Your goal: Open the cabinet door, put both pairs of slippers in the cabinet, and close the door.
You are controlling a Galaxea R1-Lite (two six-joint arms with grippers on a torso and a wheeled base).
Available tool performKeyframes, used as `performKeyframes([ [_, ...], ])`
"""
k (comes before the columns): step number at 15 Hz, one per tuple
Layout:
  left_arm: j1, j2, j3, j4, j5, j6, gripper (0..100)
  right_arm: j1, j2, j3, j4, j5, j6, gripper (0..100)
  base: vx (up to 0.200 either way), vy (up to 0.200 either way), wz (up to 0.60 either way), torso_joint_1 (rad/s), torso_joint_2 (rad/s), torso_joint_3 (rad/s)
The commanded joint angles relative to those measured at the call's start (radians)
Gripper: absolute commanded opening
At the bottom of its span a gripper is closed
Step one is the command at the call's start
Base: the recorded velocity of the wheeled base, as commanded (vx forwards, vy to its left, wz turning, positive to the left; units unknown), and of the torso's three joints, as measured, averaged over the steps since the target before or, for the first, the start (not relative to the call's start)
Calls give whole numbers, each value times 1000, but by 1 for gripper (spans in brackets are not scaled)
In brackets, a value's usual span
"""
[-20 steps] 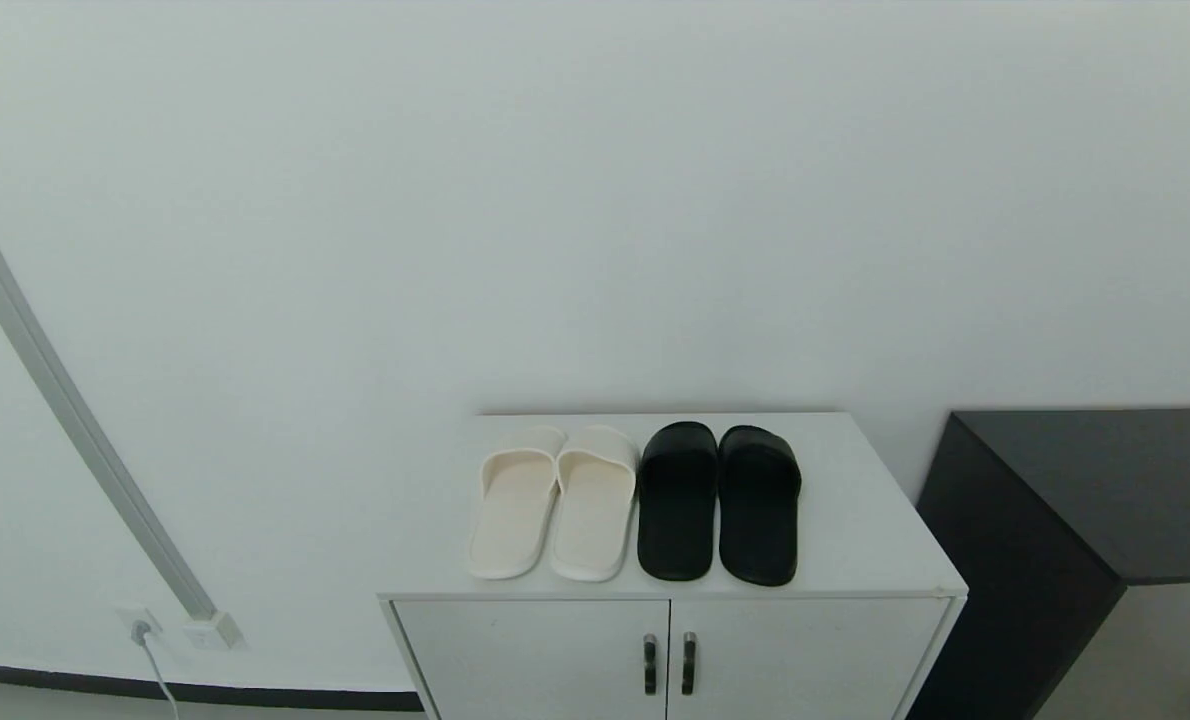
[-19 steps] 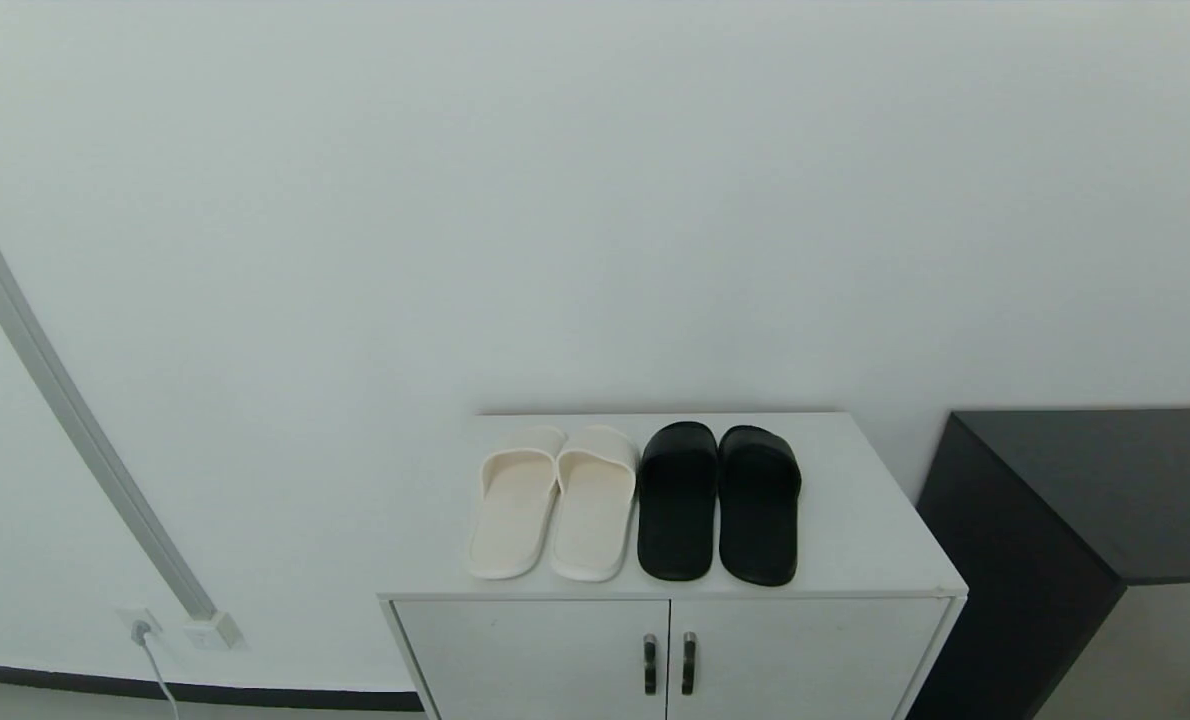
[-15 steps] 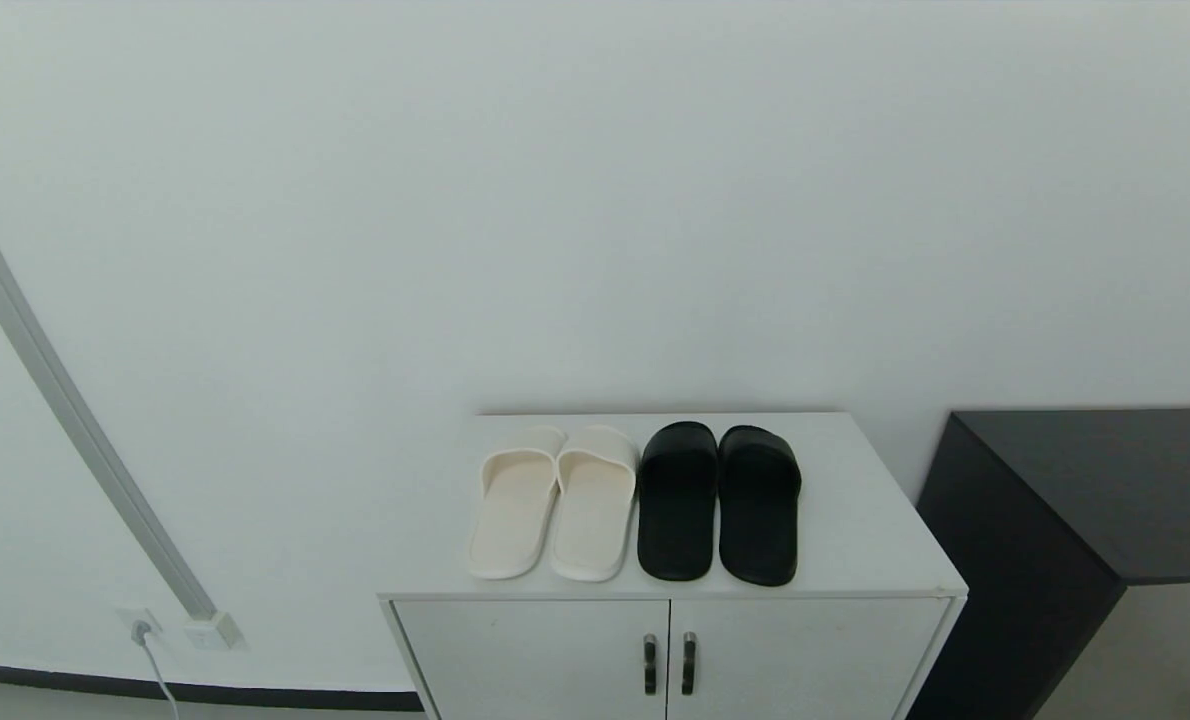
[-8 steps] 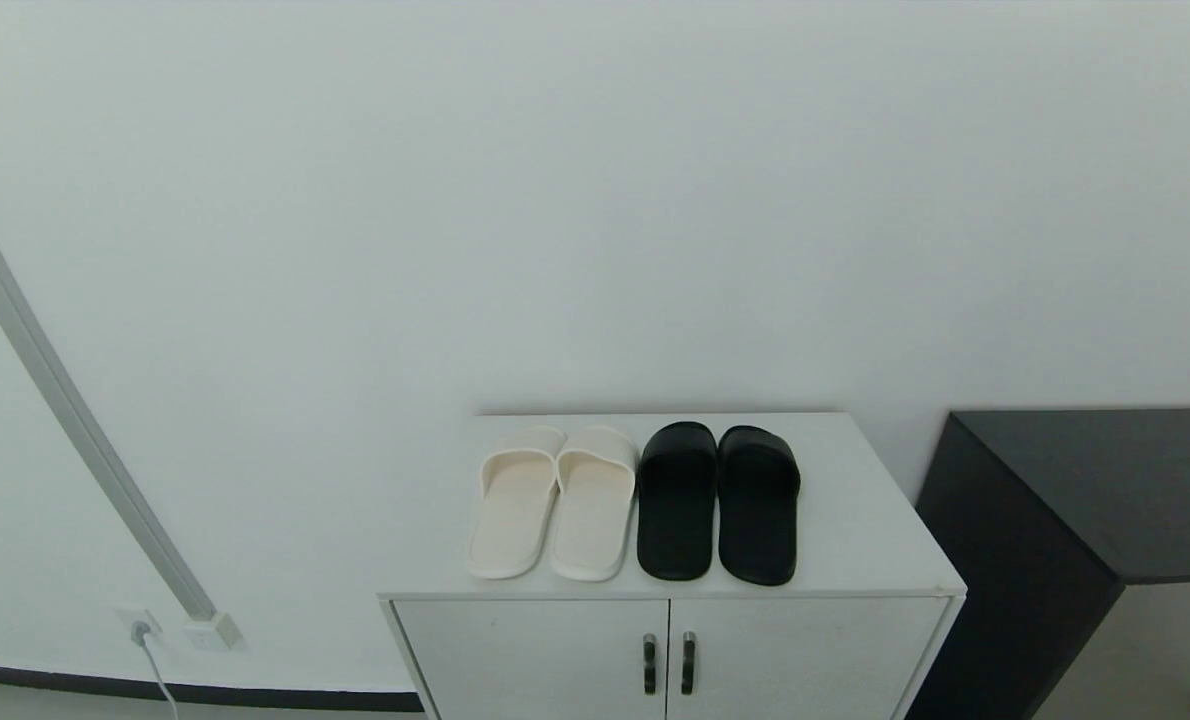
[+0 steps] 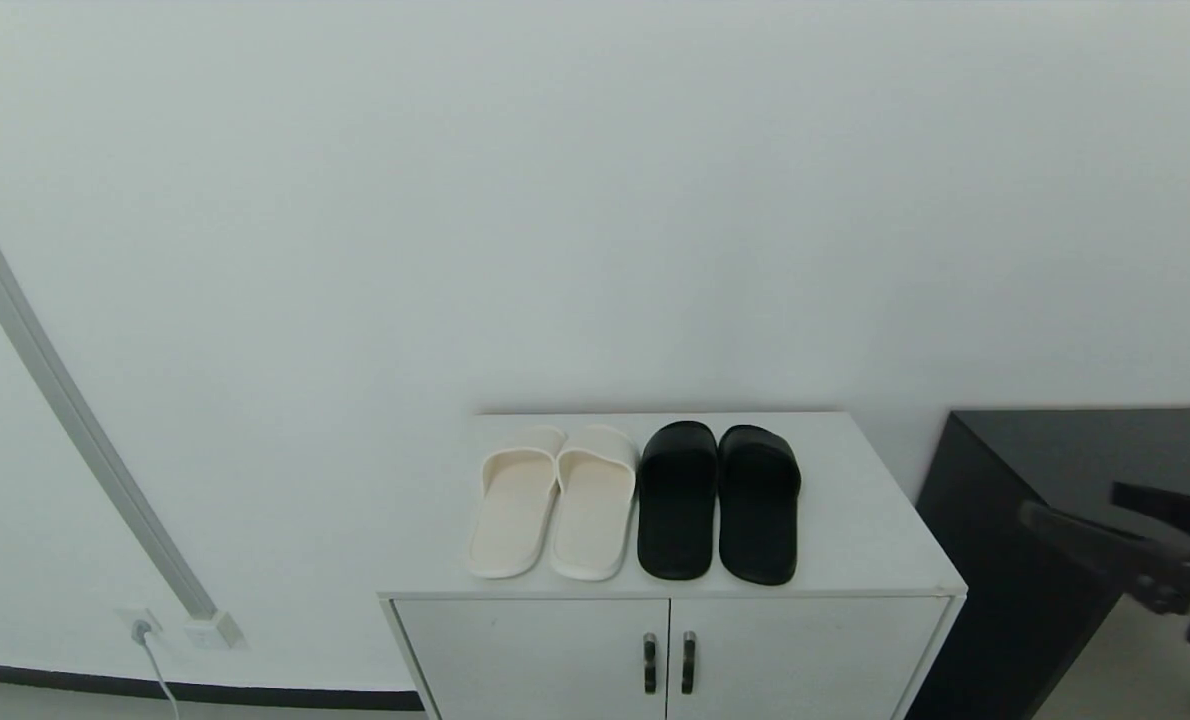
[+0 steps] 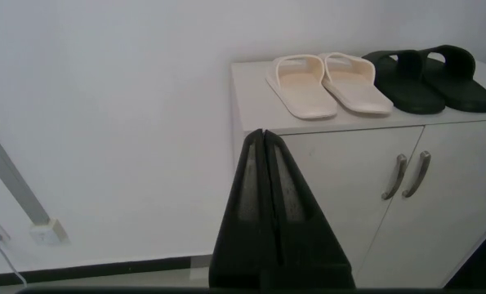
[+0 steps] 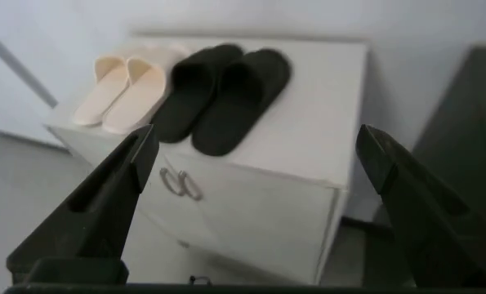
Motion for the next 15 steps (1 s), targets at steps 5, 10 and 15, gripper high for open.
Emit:
performKeyframes([
  [5,0,0,0,-1,2,-2,0,245,601,-255,-227,-159,97,100,0,0,0,0,0,0],
  [10,0,0,0,-1,2,-5,0,285,916,-505,-275,-417,111,100,0,0,0,0,0,0],
  [15,0,0,0,-1,3,-7,0,258,1101,-665,-279,-533,136,100,0,0,0,0,0,0],
])
